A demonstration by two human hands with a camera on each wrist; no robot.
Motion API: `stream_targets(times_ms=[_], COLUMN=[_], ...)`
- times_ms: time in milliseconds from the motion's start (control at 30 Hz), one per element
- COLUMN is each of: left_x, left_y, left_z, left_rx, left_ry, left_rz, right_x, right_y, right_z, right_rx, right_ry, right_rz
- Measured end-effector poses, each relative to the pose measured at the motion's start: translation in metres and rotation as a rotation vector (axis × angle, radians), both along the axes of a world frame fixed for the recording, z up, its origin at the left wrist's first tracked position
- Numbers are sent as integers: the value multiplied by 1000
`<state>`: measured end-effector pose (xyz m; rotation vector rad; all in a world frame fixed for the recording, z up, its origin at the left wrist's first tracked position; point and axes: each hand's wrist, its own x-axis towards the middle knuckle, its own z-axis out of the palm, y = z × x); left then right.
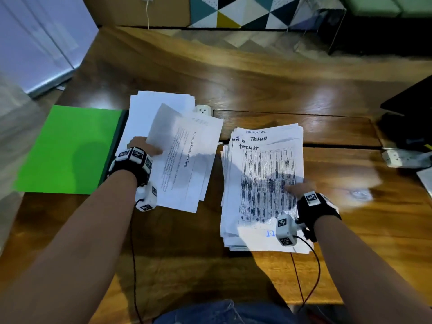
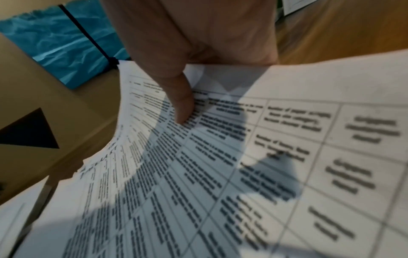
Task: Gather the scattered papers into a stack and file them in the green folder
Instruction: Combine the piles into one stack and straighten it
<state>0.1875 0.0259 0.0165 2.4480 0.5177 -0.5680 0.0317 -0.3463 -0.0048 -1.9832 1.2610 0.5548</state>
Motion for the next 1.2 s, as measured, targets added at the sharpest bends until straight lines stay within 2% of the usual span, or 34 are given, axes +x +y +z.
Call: stream_targets(times_ms=[167,300,467,533,700,833,933,1000,1100,1200], left_x=[18,20,11,6,10,23,36,39,43,50], left_y=[-6,-9,-15,-17,-9,-1,13,25,39,51], left_z=[-31,-42,-51,-49,-46,-12,3,5,1,-8], left_rx=[162,236,193,165,9,33,49,40,58,43], left_ry=[175,220,189,191,76,-42,-78,-92,-74,-98], left_rz=[-101,-47,96,123,152,65,53,80,106,148], right_x=[11,15,17,16,16,24,47,67,97,126], right_y=[-1,12,13,14,23,37,56,75,112,149], right_z=[-16,-9,-15,-19,-14,-3,5,6,11,15], right_rx=[26,23,20,2,-28,-346,-430,-349,-38,125], right_ry=[-18,60,44,33,59,65,-55,-183,-349,-300], right_rz=[40,46,23,14,1,72,221,342,457,554])
